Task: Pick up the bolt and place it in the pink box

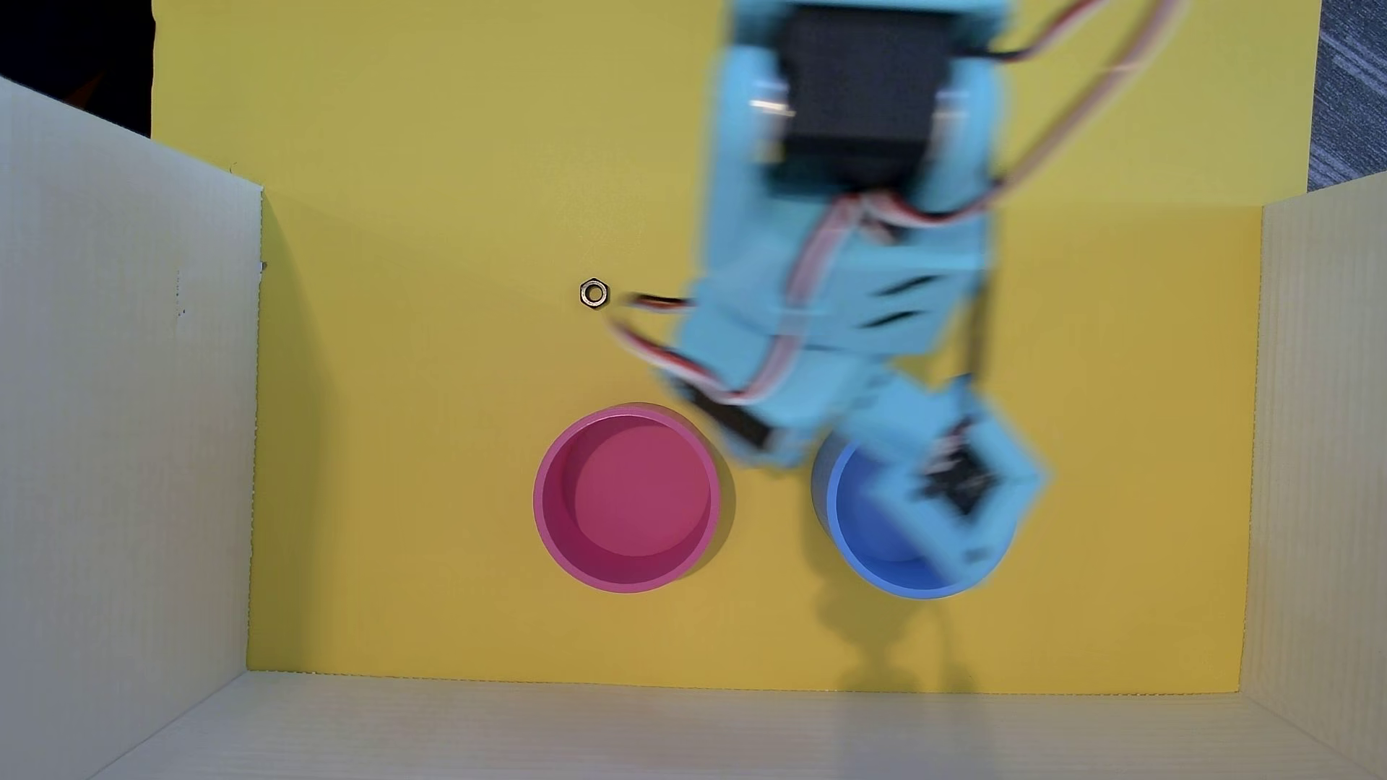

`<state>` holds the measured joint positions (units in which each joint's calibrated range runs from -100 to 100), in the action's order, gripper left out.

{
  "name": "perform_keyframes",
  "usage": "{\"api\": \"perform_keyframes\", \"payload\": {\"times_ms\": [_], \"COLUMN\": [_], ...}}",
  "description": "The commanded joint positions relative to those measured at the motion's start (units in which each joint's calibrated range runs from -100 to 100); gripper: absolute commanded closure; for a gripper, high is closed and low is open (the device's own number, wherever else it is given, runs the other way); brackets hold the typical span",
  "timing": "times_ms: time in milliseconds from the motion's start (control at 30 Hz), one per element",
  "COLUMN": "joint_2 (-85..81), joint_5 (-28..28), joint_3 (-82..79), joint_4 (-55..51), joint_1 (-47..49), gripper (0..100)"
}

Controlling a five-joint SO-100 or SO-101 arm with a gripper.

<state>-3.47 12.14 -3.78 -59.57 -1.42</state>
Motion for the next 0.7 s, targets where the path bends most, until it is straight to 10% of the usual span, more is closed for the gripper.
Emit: {"api": "perform_keyframes", "payload": {"times_ms": [0,667], "joint_2": [-3.01,-0.99], "joint_5": [-2.32,-7.01], "joint_3": [2.83,1.93], "joint_4": [4.79,12.6], "joint_1": [-2.48,-3.88], "gripper": [99,99]}}
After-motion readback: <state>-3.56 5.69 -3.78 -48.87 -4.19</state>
